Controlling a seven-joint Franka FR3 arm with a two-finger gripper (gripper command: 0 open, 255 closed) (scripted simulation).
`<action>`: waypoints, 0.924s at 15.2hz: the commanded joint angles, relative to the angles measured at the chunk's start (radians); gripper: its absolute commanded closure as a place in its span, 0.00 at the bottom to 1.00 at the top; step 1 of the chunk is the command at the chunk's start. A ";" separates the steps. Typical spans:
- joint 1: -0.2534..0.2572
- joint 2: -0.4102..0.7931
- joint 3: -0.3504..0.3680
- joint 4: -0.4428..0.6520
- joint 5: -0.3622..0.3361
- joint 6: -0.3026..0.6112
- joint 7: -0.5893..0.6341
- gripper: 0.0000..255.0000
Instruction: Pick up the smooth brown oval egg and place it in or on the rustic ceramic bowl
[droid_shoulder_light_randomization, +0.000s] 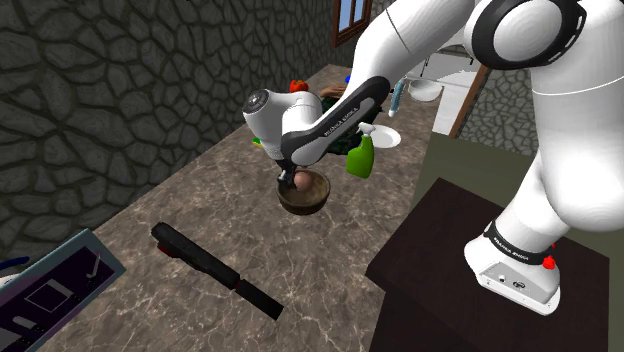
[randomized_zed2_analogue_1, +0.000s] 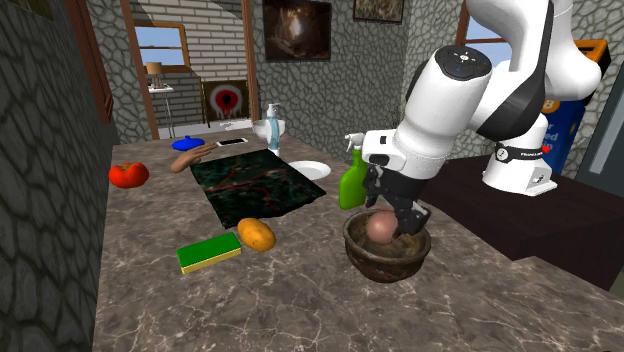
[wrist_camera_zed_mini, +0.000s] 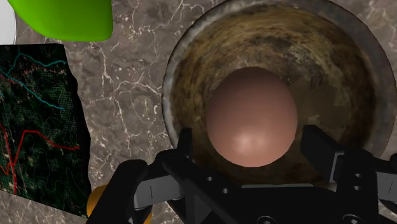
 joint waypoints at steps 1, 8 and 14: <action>0.000 0.000 0.000 0.000 0.000 0.000 0.000 0.00; 0.013 -0.040 0.018 0.037 0.028 -0.078 -0.017 0.00; 0.017 -0.049 0.023 0.049 0.035 -0.100 -0.021 0.00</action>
